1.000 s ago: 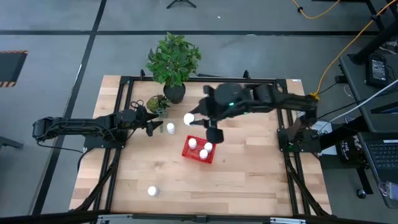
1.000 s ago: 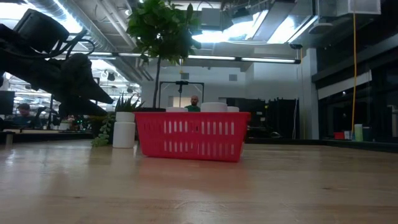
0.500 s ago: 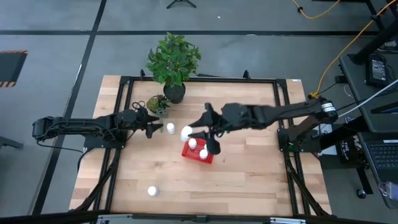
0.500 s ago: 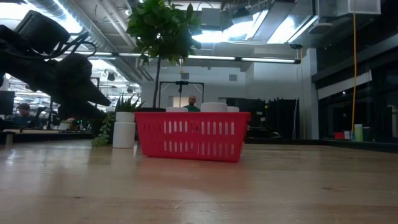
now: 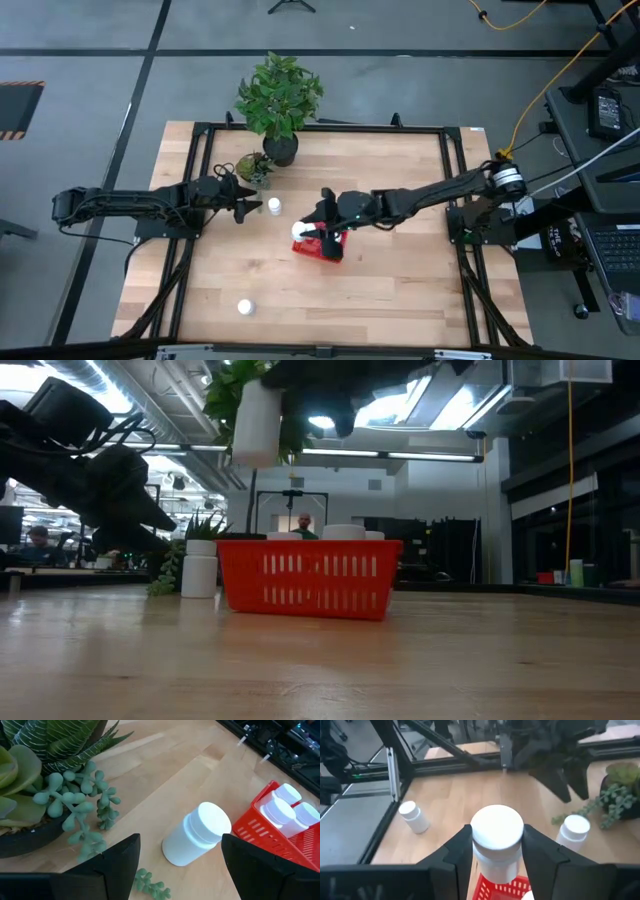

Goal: Pick and place pill bottles into a basket
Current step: Put the white pill bottle into the bin

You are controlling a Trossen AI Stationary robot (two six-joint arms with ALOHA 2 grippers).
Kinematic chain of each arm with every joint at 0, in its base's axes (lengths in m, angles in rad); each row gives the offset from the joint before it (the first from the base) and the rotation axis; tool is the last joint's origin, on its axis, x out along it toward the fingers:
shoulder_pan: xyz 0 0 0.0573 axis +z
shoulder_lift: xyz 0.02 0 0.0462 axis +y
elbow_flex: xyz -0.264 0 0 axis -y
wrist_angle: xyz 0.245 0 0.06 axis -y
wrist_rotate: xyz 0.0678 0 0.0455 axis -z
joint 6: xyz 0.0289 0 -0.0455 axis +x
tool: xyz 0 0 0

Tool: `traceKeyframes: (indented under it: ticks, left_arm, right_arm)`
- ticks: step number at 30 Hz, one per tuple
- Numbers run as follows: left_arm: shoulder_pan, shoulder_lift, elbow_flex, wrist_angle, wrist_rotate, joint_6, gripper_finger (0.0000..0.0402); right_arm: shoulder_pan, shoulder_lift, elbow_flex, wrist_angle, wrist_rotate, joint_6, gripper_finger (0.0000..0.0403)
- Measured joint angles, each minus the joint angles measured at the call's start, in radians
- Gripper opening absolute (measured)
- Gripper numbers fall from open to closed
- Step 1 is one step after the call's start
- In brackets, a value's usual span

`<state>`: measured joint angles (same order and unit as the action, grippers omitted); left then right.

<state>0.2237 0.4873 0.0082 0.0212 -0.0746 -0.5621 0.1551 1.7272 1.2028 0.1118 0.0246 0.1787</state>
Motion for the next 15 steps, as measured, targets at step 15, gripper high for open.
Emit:
traceKeyframes:
  ticks: [15]
  left_arm:
    - [0.0, 0.0, 0.0, -0.002, 0.01, -0.019, 0.0271]
  right_arm:
    - [0.003, 0.069, 0.001, 0.027, 0.0, -0.03, 0.008]
